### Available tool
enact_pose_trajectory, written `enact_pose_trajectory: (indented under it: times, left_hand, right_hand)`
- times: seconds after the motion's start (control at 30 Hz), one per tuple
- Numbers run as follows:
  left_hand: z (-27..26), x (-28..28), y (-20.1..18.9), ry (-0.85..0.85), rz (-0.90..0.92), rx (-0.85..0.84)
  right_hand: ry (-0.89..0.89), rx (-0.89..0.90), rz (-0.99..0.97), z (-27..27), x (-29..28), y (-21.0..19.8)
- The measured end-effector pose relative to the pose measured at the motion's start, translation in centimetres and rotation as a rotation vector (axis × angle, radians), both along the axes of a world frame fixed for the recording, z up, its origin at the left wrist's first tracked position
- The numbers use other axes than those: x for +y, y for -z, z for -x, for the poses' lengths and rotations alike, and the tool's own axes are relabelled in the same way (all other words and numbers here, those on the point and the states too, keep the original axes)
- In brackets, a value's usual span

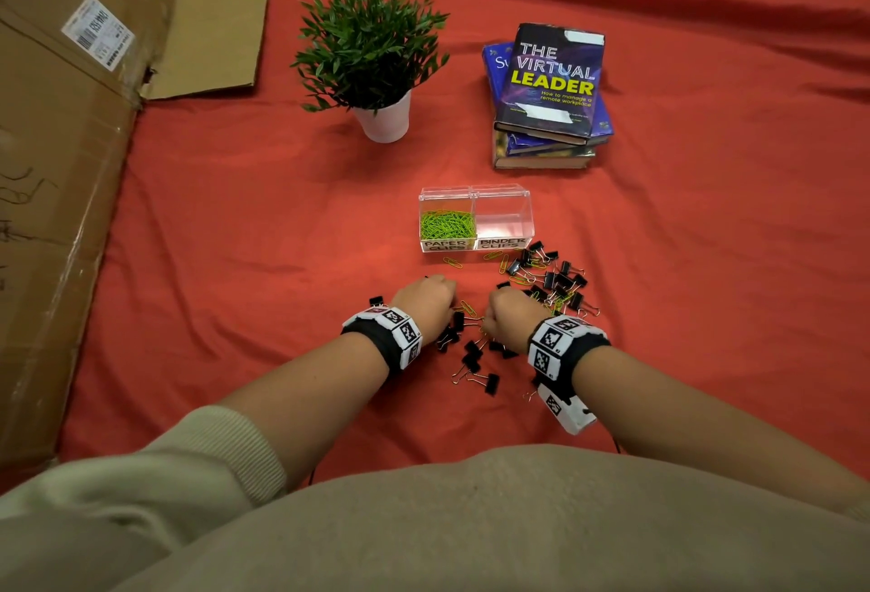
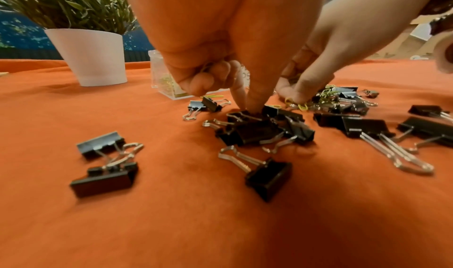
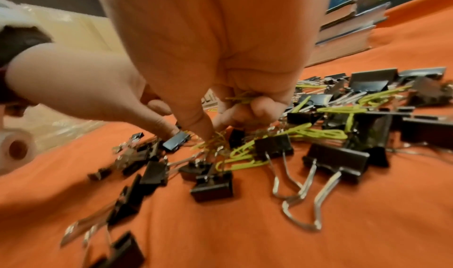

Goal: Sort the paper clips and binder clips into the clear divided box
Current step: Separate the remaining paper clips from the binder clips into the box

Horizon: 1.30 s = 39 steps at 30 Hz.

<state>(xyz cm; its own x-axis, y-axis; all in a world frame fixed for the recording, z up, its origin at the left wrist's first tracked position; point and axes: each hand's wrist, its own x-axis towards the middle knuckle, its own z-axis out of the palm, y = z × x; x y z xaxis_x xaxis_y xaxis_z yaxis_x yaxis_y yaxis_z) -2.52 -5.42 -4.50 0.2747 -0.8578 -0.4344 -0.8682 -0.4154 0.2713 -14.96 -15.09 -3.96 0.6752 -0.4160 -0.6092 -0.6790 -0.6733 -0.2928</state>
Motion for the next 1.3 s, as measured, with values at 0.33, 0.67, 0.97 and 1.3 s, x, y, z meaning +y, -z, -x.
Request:
enact_pose_trajectory:
  times: [0.33, 0.67, 0.97, 1.3]
  left_hand:
    - [0.0, 0.4, 0.4, -0.061, 0.037, 0.152]
    - [-2.6, 0.2, -0.9, -0.494, 0.166, 0.494]
    - [-1.5, -1.1, -1.5, -0.659, 0.161, 0.779]
    - [-0.3, -2.1, -0.3, -0.393, 0.174, 0.461]
  right_hand:
    - [0.623, -0.295, -0.527, 0.3, -2.1, -1.9]
    - [0.432, -0.162, -0.262, -1.8, -1.1, -1.1]
    - [-0.008, 0.074, 0.036, -0.8, -0.5, -0.3]
    - [0.037, -0.066, 0.036, 0.8, -0.4, 0.3]
